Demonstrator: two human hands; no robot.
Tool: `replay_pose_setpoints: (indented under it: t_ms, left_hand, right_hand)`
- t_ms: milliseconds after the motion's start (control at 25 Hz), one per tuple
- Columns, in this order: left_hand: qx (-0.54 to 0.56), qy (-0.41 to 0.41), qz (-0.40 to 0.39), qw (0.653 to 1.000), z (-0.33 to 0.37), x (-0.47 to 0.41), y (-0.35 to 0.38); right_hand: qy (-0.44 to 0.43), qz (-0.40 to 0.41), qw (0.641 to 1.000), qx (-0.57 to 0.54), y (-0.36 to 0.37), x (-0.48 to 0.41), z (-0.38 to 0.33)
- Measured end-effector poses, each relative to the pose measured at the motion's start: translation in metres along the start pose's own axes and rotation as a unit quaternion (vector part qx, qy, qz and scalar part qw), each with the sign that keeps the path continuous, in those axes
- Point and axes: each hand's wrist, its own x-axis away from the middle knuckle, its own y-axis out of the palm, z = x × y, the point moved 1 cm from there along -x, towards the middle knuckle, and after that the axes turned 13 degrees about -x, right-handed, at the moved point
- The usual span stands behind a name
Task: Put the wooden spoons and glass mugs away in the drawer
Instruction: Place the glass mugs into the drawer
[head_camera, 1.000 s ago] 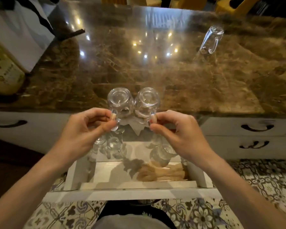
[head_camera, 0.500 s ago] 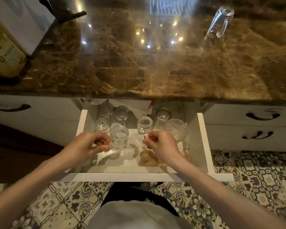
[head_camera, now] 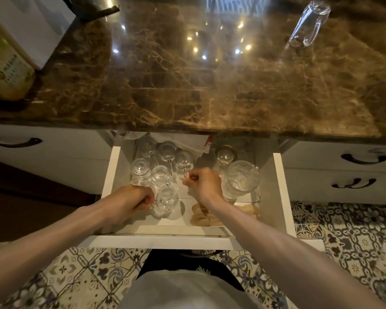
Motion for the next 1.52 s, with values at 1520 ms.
replay_pose_setpoints:
  t_ms: [1520]
  left_hand:
    - [-0.049, -0.145, 0.377, 0.913, 0.022, -0.122, -0.169]
  right_hand:
    - [-0.145, 0.375, 0.875, -0.271, -0.253, -0.100, -0.119]
